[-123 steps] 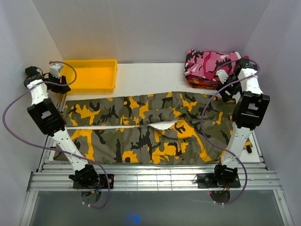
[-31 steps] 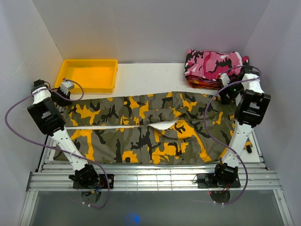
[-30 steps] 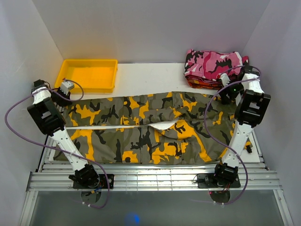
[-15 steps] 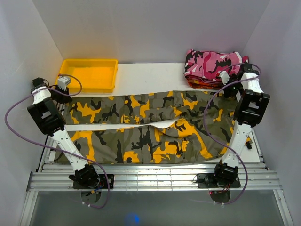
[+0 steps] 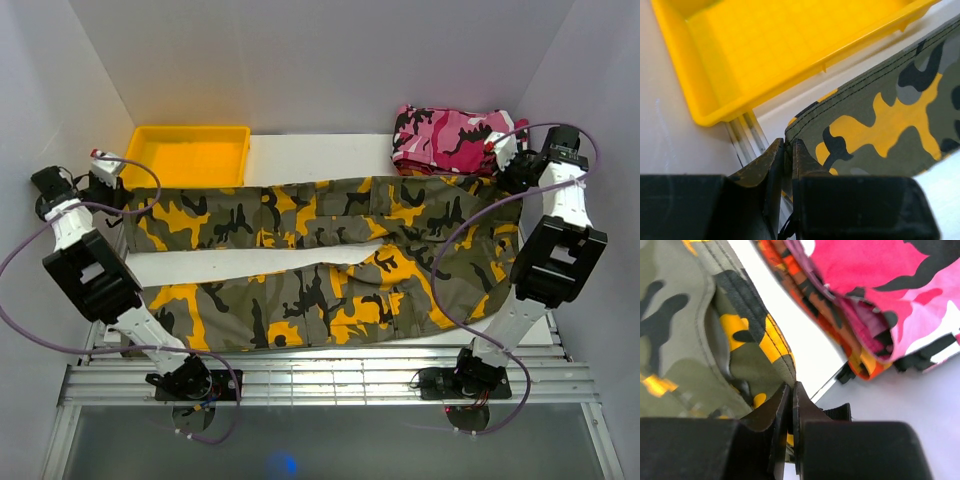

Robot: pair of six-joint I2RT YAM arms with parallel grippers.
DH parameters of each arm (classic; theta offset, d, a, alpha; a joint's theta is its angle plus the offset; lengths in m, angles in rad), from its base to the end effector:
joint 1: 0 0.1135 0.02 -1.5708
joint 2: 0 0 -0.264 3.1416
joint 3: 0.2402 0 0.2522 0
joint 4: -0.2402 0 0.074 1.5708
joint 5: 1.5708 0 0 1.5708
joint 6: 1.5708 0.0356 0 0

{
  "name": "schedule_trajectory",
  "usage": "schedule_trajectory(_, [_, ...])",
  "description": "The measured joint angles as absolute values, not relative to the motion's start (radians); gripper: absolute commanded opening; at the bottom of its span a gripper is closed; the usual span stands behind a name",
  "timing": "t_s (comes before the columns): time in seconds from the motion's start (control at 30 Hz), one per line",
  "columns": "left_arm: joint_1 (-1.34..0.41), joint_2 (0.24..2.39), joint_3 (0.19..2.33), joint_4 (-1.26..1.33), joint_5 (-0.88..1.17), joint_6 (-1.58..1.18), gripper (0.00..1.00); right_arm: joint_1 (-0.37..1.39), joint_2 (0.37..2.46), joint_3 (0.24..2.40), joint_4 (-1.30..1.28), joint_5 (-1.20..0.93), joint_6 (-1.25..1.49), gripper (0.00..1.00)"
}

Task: Fold and stack the trousers
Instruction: Fold the trousers

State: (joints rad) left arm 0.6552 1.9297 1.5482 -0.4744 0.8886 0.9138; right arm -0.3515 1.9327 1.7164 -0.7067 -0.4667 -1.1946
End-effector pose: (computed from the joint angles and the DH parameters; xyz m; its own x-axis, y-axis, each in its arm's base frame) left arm 0.3543 0.2374 0.2523 -0.3504 0.3603 -0.8645 0.4859 0.8590 0.1611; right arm 0.4087 -0.1328 0.2821 -0.3240 -0.7659 -0.5554 -0.6770 0.5977 -0.4294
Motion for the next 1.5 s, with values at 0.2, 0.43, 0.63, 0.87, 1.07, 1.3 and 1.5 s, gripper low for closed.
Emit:
schedule_trajectory(0.2, [0.750,1.744,1.388,-0.432,0.976,0.936,0.00,-0.397,1.793,1.536,-0.662,-0.514,-1.247,0.08])
schedule_trajectory(0.43, [0.935,1.623,1.251,-0.526,1.122,1.015,0.00,-0.491,1.655,1.371,-0.650,-0.627,-1.292,0.08])
schedule_trajectory(0.63, [1.061,1.605,1.250,-0.730,1.232,1.148,0.00,-0.569,1.540,1.314,-0.667,-0.742,-1.316,0.08])
schedule_trajectory(0.87, [1.147,1.593,1.251,-0.943,1.303,1.290,0.00,-0.669,1.484,1.256,-0.719,-0.831,-1.368,0.08])
schedule_trajectory(1.07, [1.215,1.592,1.251,-1.152,1.308,1.472,0.00,-0.757,1.479,1.193,-0.804,-0.851,-1.453,0.08])
schedule_trajectory(1.3, [1.301,1.636,1.253,-1.419,1.251,1.748,0.00,-0.875,1.479,1.190,-0.958,-0.889,-1.593,0.08])
schedule_trajectory(1.5, [1.393,1.608,1.108,-1.447,1.122,1.886,0.00,-0.943,1.480,1.127,-1.035,-0.803,-1.793,0.08])
